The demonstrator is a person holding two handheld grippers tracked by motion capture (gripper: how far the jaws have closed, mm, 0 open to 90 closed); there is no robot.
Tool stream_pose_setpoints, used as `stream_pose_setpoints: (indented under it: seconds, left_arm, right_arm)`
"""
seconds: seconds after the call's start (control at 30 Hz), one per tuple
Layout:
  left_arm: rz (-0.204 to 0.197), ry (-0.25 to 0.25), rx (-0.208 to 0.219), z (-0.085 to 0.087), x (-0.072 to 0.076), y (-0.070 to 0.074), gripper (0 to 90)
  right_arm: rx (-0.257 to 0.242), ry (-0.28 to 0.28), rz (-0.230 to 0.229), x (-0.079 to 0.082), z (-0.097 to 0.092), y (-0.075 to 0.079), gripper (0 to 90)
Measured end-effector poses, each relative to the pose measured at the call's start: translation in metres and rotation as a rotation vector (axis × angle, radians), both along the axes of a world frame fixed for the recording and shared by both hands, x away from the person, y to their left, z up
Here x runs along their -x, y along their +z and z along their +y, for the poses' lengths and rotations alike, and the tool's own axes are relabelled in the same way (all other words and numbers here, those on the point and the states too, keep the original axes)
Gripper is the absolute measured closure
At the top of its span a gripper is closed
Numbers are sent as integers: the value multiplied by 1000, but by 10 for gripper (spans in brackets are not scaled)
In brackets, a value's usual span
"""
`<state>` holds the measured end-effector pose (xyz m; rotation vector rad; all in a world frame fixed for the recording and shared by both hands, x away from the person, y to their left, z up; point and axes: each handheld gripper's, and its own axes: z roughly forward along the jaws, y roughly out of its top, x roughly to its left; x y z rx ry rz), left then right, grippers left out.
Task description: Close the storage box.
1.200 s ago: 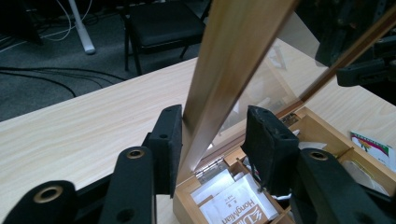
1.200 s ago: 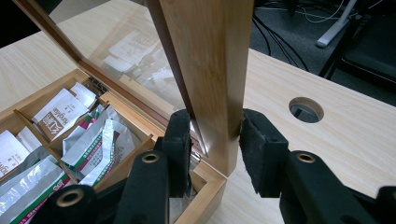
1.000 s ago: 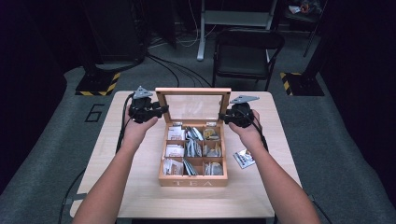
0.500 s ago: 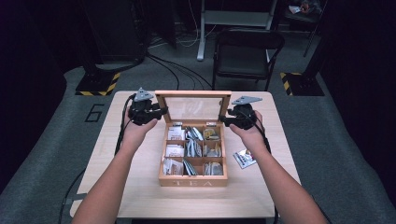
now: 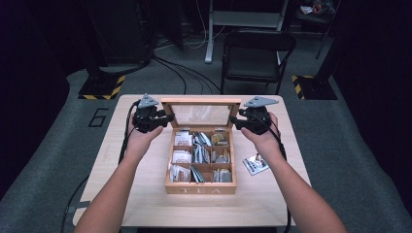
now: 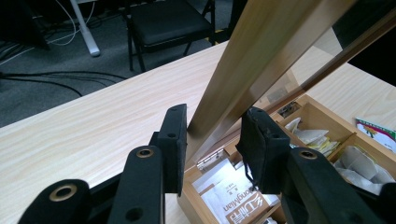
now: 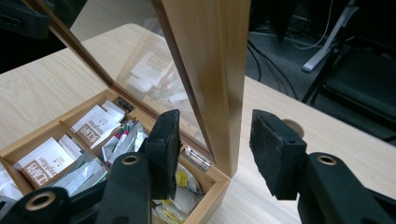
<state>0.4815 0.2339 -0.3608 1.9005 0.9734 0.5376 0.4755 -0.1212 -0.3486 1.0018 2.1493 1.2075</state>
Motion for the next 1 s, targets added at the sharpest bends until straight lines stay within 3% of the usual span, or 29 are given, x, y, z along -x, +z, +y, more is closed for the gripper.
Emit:
stream_pose_setpoints:
  seconds: [0.47, 1.0]
  left_arm:
    - [8, -14, -13, 1, 7, -2, 617]
    - [24, -45, 4, 6, 19, -5, 596]
  right_arm:
    - [4, 16, -37, 14, 5, 20, 594]
    - [21, 35, -22, 28, 3, 17, 601]
